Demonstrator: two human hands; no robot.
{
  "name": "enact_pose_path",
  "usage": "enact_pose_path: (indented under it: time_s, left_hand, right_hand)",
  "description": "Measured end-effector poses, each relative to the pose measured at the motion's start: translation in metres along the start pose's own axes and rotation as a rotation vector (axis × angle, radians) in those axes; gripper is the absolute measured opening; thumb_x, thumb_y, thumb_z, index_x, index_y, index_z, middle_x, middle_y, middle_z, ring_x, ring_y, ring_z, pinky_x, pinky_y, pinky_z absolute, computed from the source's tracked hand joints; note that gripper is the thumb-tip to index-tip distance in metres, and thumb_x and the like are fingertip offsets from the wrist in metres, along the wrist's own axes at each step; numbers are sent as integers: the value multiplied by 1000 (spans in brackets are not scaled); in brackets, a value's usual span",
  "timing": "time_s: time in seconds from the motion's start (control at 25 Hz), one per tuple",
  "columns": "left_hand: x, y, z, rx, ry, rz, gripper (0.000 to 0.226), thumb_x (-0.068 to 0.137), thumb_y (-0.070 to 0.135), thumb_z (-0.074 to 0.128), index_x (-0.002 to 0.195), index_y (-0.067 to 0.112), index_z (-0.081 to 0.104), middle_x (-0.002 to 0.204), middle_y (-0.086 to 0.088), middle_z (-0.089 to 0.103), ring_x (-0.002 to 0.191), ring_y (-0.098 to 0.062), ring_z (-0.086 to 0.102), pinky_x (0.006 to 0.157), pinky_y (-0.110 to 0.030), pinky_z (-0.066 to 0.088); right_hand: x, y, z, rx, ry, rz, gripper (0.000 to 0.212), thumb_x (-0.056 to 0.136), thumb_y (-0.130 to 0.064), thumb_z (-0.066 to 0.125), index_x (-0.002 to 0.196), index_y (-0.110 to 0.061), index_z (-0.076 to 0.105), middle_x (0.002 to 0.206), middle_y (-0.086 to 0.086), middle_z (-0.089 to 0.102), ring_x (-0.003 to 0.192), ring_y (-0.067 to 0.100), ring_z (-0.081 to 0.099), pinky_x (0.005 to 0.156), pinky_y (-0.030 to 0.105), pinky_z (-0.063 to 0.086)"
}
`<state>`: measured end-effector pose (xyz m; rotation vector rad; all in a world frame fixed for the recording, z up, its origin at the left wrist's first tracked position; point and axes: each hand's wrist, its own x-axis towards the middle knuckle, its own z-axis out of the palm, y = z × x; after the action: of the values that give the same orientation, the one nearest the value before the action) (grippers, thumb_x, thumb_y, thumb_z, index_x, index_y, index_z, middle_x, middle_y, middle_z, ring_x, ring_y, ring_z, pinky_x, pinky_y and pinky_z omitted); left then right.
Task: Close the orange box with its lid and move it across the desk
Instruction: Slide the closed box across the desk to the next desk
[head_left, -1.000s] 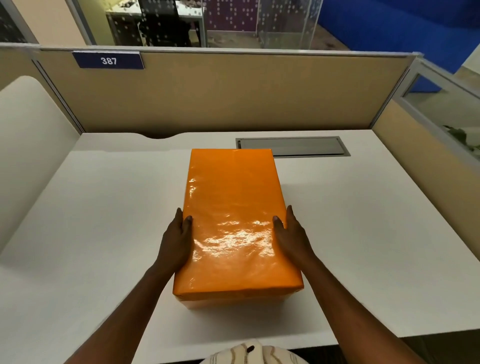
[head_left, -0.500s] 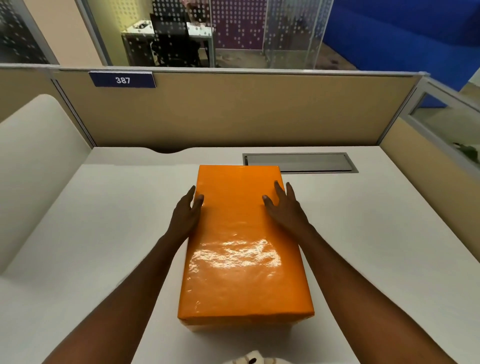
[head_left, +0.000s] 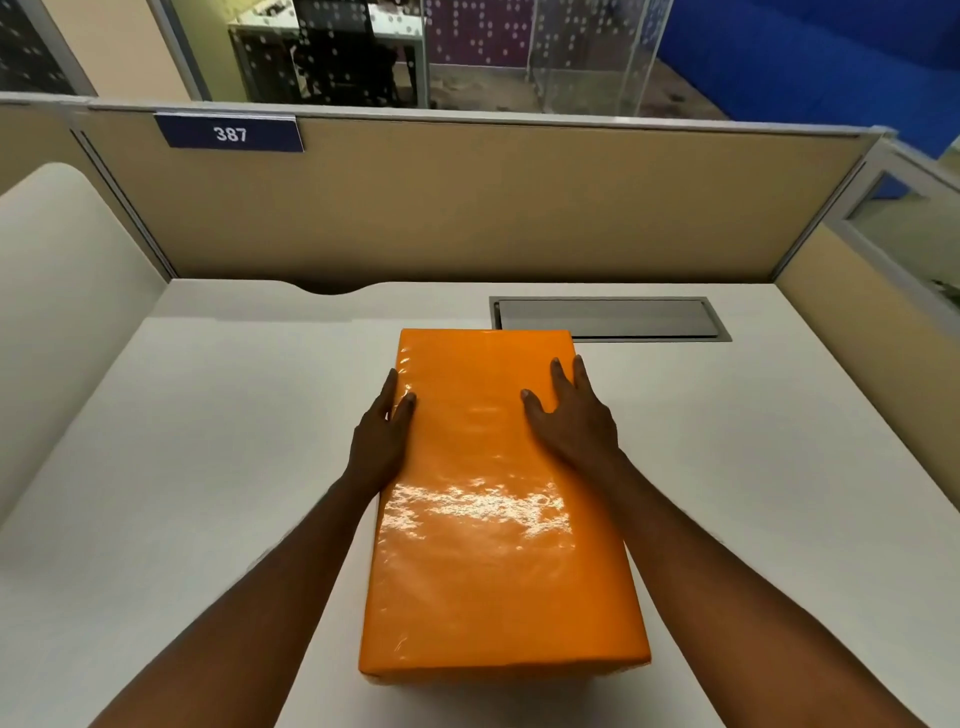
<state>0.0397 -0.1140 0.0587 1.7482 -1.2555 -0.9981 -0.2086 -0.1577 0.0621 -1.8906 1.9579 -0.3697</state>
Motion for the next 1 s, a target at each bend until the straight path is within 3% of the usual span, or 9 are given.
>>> enact_pose_path:
  time_s: [0.16, 0.32, 0.4, 0.52, 0.64, 0.8, 1.0]
  left_hand:
    - [-1, -2, 2, -15, 25, 20, 55, 97, 44, 39, 148, 27, 24, 147, -11, 44, 127, -34, 50, 106, -51, 38]
    - [-12, -2, 1, 57, 248, 79, 51, 91, 49, 51, 129, 16, 56, 126, -13, 64, 111, -30, 61, 98, -44, 45]
    - [-16, 1, 0, 158, 308, 88, 53, 89, 51, 52, 123, 11, 60, 123, -14, 65, 112, -30, 60, 95, -41, 43]
    - [-16, 5, -2, 176, 263, 75, 56, 92, 52, 44, 125, 8, 59, 128, -16, 62, 117, -32, 57, 101, -44, 41]
    - [-23, 3, -7, 107, 263, 32, 58, 96, 49, 34, 125, 4, 57, 129, -20, 60, 119, -34, 55, 104, -51, 41]
    - [-51, -3, -16, 5, 301, 15, 43, 96, 38, 46, 117, 6, 65, 120, -16, 66, 111, -32, 61, 97, -43, 46]
    - [-113, -18, -24, -355, 63, -283, 45, 88, 39, 61, 131, 25, 54, 120, -9, 63, 98, -27, 63, 77, -44, 55]
  right_hand:
    - [0, 2, 1, 10, -20, -6, 78, 88, -66, 33, 151, -29, 7, 162, 1, -4, 140, 36, 32, 108, 49, 34]
    - [2, 0, -3, 15, -100, 4, 77, 91, -63, 32, 151, -27, 1, 162, 2, -10, 144, 35, 22, 112, 52, 27]
    - [4, -2, -14, 181, -155, 41, 76, 94, -54, 35, 152, -21, -1, 162, 4, -7, 146, 33, 15, 114, 52, 21]
    - [-5, -1, -33, 534, 0, 125, 68, 96, -42, 42, 151, -16, 12, 160, 10, 13, 145, 32, 19, 115, 48, 24]
    - [-32, 11, -41, 530, 121, 178, 57, 97, -43, 41, 145, -15, 30, 154, 12, 32, 139, 31, 34, 108, 43, 34]
    - [-75, 33, -33, 650, -3, 196, 53, 95, -47, 43, 139, -19, 36, 148, 11, 40, 130, 29, 43, 95, 35, 38]
    - [-139, 56, -15, 946, -208, 249, 64, 77, -59, 57, 128, -38, 25, 146, 3, 36, 122, 30, 49, 97, 49, 47]
